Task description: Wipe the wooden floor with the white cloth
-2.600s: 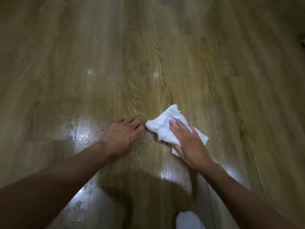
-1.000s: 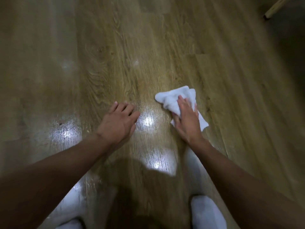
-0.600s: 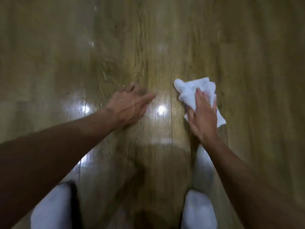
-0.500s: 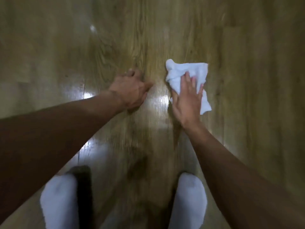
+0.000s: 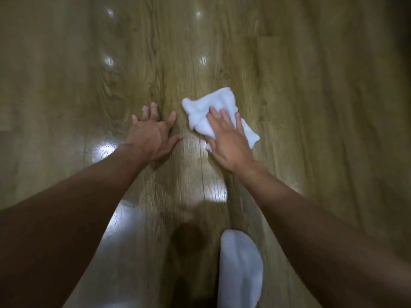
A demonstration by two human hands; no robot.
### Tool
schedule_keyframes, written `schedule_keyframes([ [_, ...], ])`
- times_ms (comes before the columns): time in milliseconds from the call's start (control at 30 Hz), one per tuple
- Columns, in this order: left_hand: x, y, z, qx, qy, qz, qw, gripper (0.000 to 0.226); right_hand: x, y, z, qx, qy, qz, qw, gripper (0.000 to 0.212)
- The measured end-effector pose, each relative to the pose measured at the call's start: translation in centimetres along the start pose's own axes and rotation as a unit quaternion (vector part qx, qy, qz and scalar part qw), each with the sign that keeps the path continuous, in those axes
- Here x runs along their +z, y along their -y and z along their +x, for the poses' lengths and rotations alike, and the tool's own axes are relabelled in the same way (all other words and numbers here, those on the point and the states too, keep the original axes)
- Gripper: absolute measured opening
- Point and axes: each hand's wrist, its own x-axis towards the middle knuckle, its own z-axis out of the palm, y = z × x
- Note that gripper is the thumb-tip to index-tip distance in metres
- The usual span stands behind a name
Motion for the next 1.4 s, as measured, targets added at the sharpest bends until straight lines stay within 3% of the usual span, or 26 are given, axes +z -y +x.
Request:
schedule_keyframes([
  [100,-0.6,-0.3,-0.3,-0.01,0.007,-0.026,1.0,0.065,-0.5,-3.9,-4.4,0.011,-0.029,-0.008,0.999,0.061],
  [267,-1.1,-2.2,0.2,-0.062,0.007,-0.057,0.996,0.06,-3.1,-9.6,-1.2,0.208,-0.111,-0.052,0.97,0.054],
  [333,-1.8,-3.1,0.4,-0.092,0.011,-0.08,0.992,0.056,-2.8,-8.0,0.3,0.192,-0.094,-0.048,0.976,0.062],
  [433,-2.6,-4.9,0.4,-0.116,-0.006,-0.06,0.991,0.046,-1.1,-5.8,-2.4,0.097,-0.076,-0.006,0.992,0.059],
  [500,-2.7,-7.7,0.2,-0.079,-0.03,-0.045,0.995,0.052,-0.6,-6.7,-6.2,0.049,-0.063,0.017,0.997,0.056],
  [567,-2.1,-10.9,-0.1,0.002,-0.05,-0.049,0.998,0.057,-1.1,-9.6,-9.0,0.055,-0.07,0.016,0.996,0.056],
  [700,-0.4,-12.7,-0.1,0.062,-0.035,-0.028,0.997,0.059,-3.6,-16.7,-9.3,0.208,-0.128,-0.04,0.969,0.049],
  [833,0.5,-12.1,0.0,0.071,-0.027,-0.01,0.997,0.064,-3.9,-16.8,-3.7,0.304,-0.164,0.011,0.938,0.055],
  [900,0.2,-12.3,0.0,0.065,-0.022,-0.009,0.998,0.063,-2.8,-14.0,-1.6,0.265,-0.126,0.028,0.956,0.06],
  [1000,0.0,-12.4,-0.2,0.065,-0.008,0.001,0.998,0.062,-0.8,-10.8,-3.7,0.093,-0.054,0.016,0.994,0.063],
  [1067,0.2,-12.3,-0.2,0.073,-0.011,0.022,0.997,0.06,-0.7,-11.2,-7.8,0.0,-0.01,0.014,1.0,0.061],
  [1133,0.3,-12.2,-0.2,0.072,-0.016,0.028,0.997,0.057,-1.4,-13.8,-12.2,-0.032,0.012,0.014,0.999,0.063],
  [1200,0.3,-12.5,-0.3,0.072,-0.017,0.03,0.997,0.056,-2.7,-17.5,-15.0,0.022,-0.013,0.012,1.0,0.066],
  [1267,0.3,-12.8,-0.1,0.068,-0.012,0.021,0.997,0.055,-4.1,-19.9,-14.7,0.151,-0.053,0.022,0.987,0.067],
  [1400,0.3,-13.1,0.3,0.057,-0.013,0.0,0.998,0.054,-5.1,-19.2,-7.3,0.315,-0.094,0.042,0.943,0.063],
])
